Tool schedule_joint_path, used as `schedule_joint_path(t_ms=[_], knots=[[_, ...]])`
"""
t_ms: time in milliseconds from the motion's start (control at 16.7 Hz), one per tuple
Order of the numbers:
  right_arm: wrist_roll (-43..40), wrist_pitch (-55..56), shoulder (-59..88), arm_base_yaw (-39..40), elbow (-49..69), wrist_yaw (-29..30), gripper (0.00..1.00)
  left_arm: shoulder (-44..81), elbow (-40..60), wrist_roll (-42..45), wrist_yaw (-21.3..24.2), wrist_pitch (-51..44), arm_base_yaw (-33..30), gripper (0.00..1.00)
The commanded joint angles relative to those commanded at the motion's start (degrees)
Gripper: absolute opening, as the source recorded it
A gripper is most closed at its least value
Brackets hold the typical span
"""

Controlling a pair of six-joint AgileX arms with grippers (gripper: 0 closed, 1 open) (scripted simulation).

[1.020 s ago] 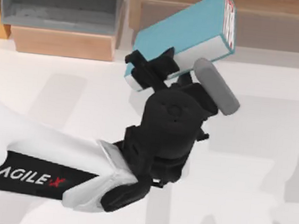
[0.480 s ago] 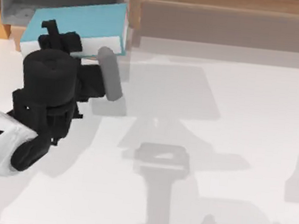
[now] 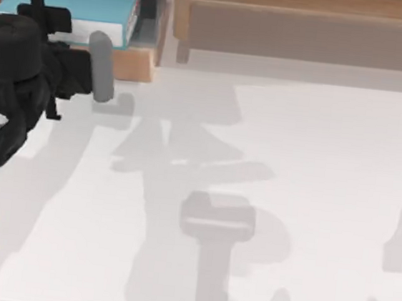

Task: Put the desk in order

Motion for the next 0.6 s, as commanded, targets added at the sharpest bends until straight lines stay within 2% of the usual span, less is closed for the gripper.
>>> schedule_joint_path(t_ms=[600], knots=[[0.00,0.00,0.00,0.00,0.00,0.00,1.00,1.69,2.61,0.01,0.38,-0.03,0.76,0.00]])
